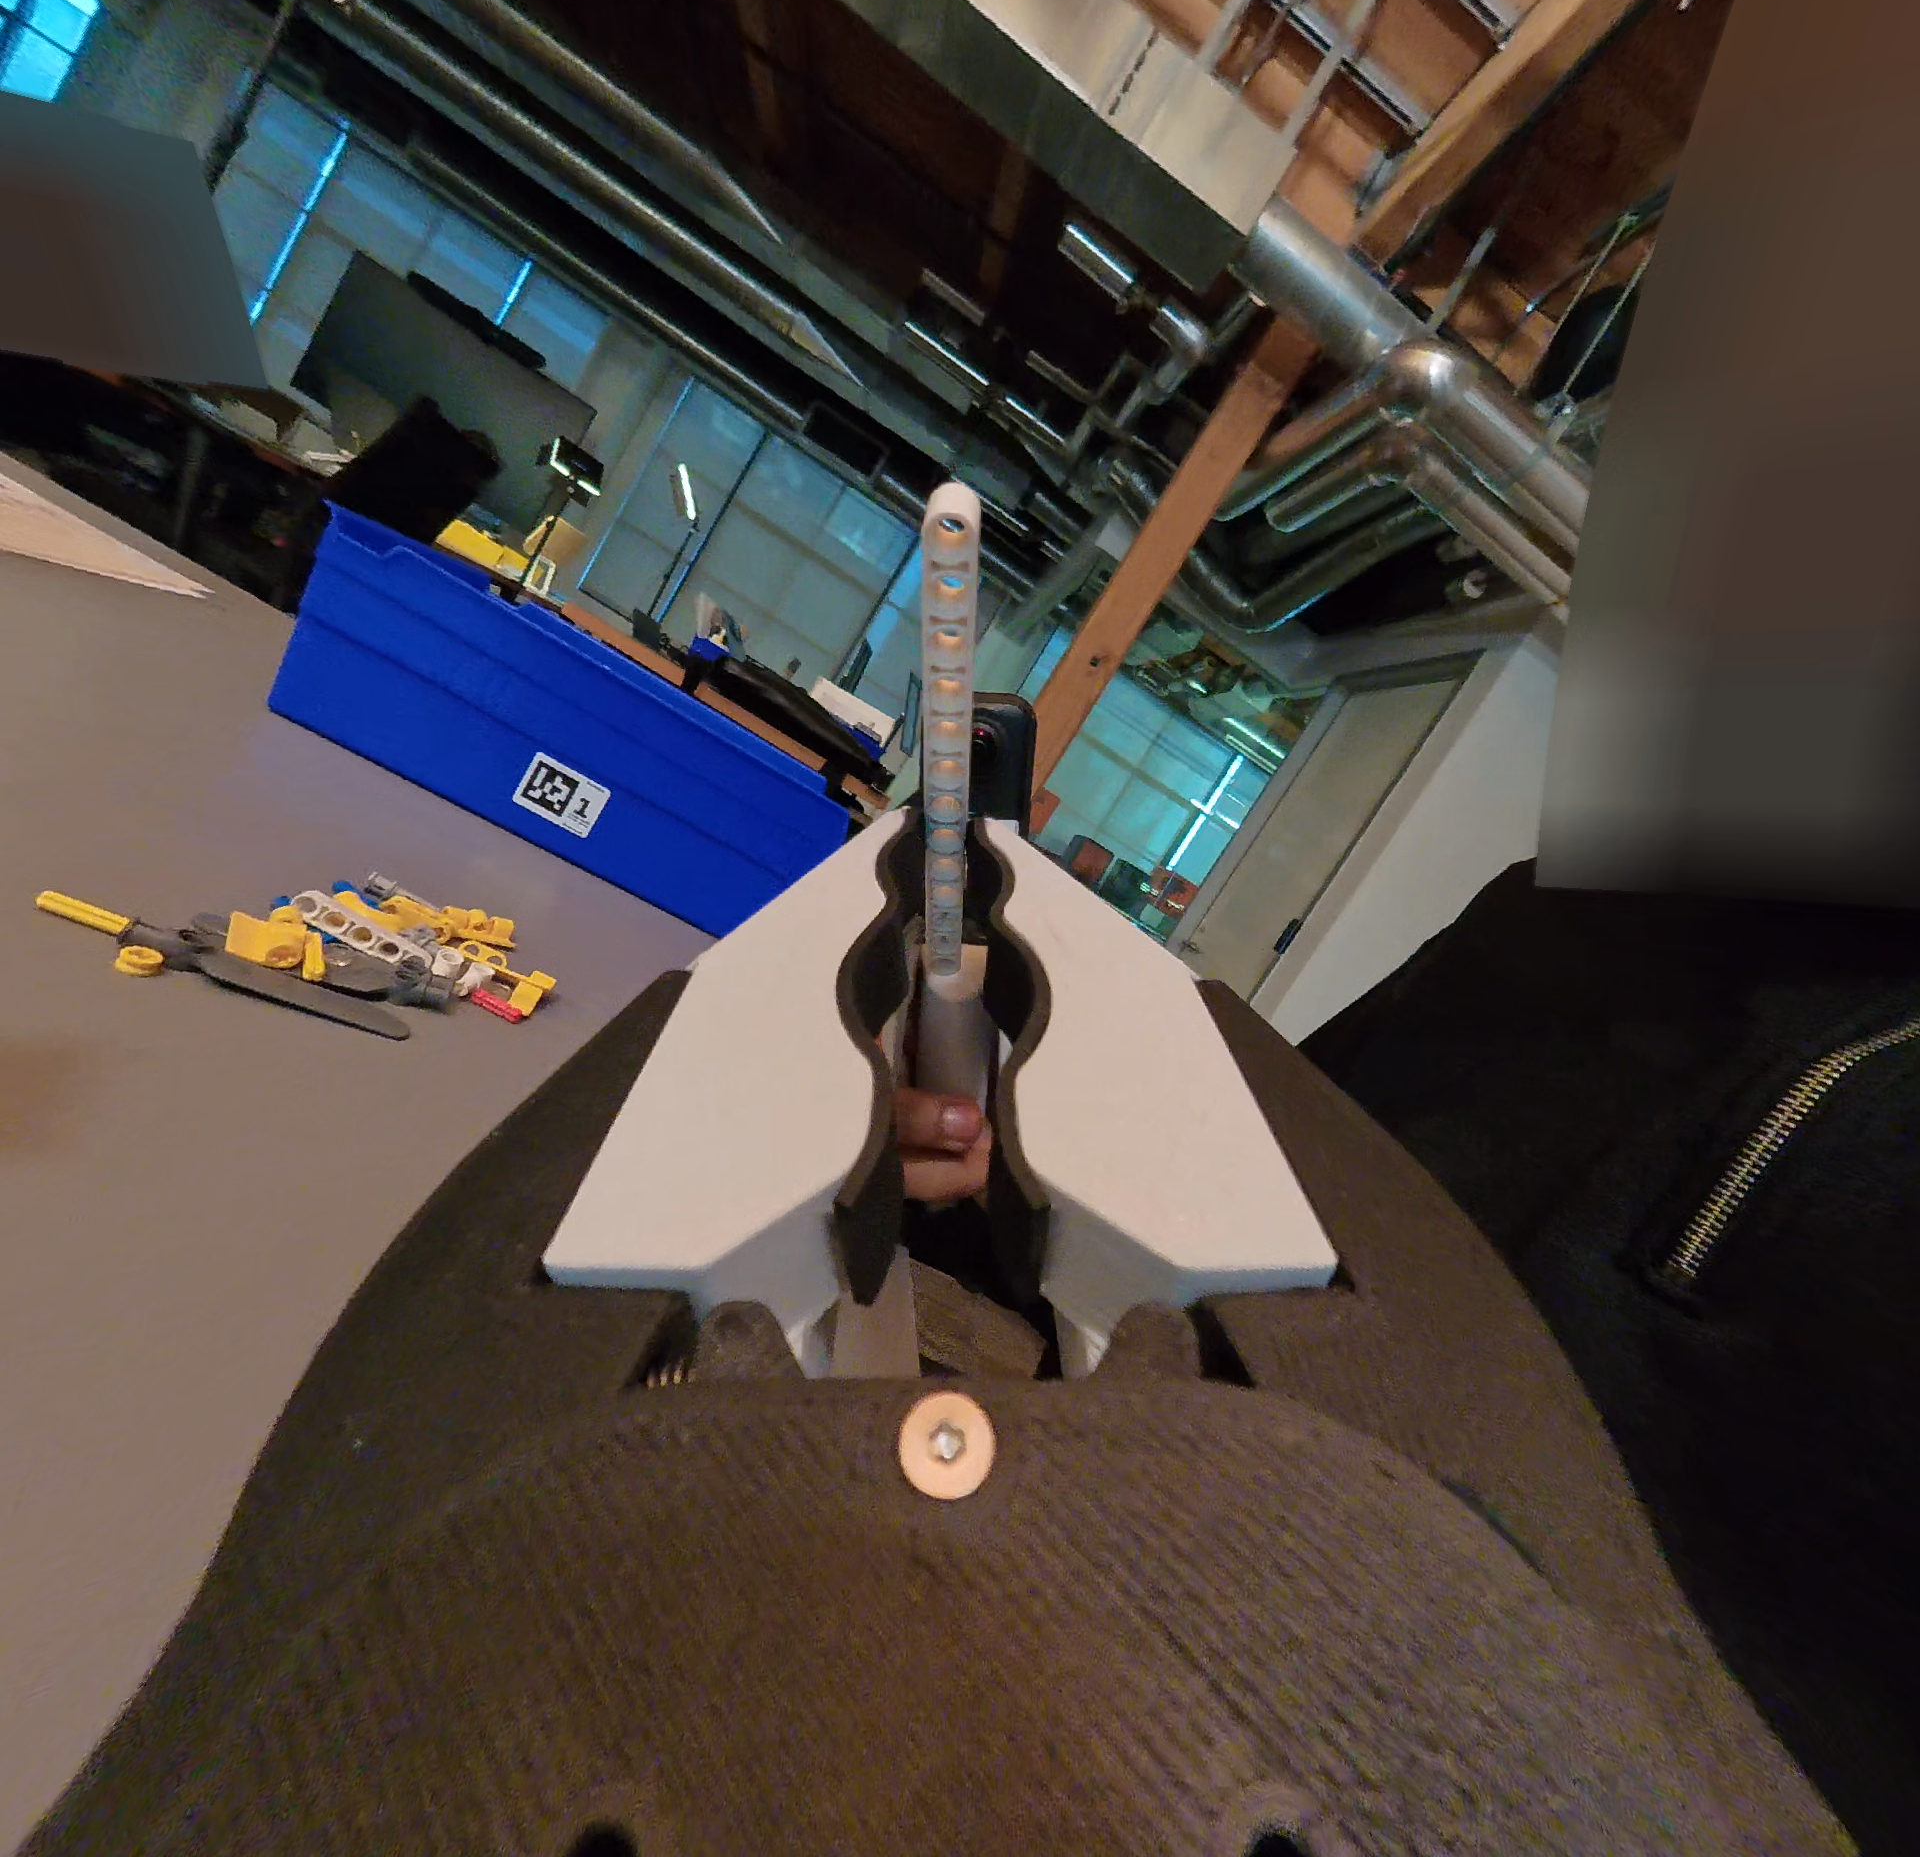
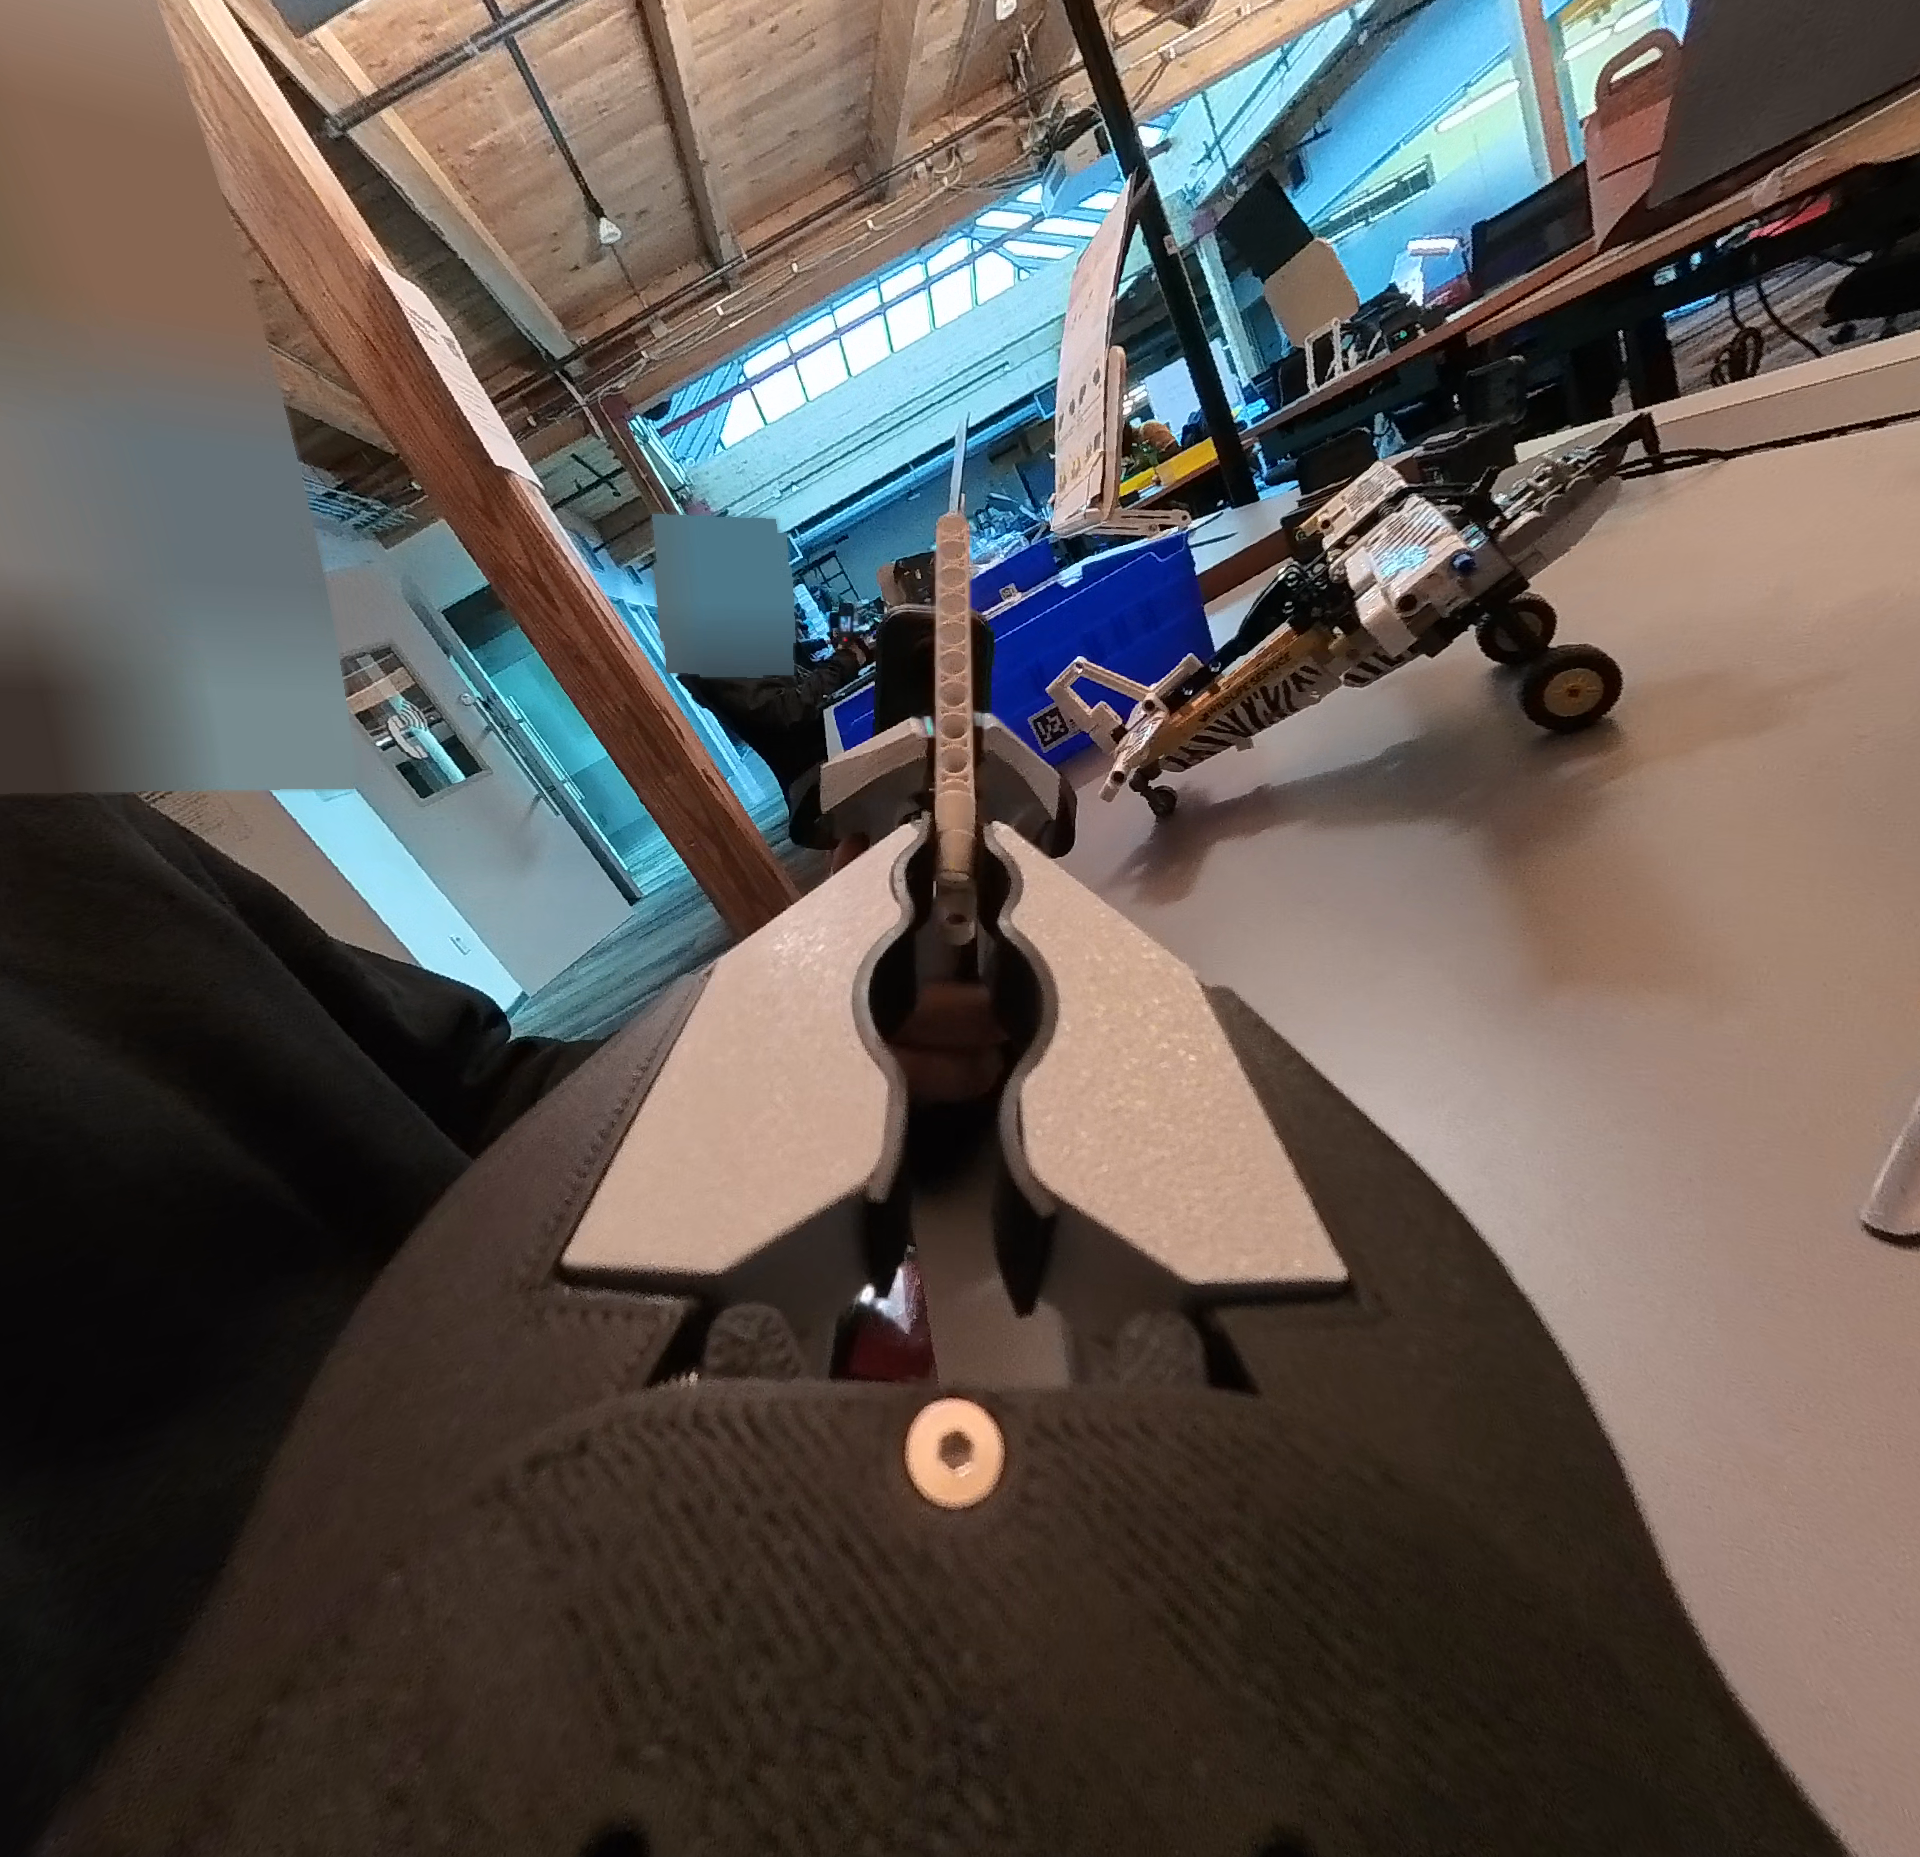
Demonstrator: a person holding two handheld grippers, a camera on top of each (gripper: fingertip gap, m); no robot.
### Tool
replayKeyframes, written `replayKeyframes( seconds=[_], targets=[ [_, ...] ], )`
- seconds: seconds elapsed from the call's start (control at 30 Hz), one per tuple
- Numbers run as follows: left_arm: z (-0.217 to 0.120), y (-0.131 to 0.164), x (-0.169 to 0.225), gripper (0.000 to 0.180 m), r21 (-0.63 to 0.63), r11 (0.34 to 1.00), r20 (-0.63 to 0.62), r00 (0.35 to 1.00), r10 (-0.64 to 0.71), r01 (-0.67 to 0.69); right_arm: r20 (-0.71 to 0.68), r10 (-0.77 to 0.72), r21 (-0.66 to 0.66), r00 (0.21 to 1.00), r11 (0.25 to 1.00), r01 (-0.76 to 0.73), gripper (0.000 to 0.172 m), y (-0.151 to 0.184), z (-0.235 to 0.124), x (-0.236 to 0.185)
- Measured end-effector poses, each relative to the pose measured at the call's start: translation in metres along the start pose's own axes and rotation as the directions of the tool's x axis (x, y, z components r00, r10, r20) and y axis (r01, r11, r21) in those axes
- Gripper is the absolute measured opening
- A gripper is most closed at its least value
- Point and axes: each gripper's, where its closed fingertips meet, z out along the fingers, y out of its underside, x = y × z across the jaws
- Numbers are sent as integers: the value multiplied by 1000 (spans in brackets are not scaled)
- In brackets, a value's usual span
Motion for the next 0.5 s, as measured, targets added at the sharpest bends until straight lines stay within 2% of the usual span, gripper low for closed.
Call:
replayKeyframes(
  seconds=[0.1,0.17,0.3,0.37,0.47,0.5],
  targets=[
    [1,1,0,2,-9,1000,11,1000,14,-14,-8,6,55,1000,998,-6,7,-7,-4,2],
    [1,0,-2,2,4,999,41,999,35,-35,4,12,119,1000,993,-12,0,-16,-9,3],
    [0,-1,-2,2,15,1000,39,999,26,-27,21,29,89,999,996,-31,0,-14,-10,4],
    [1,0,-1,3,6,1000,33,999,27,-28,4,31,93,1000,995,-31,15,-14,-10,6],
    [1,1,0,2,-1,1000,28,999,30,-30,25,33,82,999,996,-35,9,-13,-9,4],
    [2,2,0,3,-3,1000,26,999,28,-28,32,28,77,999,997,-30,2,-13,-9,3]
  ],
)
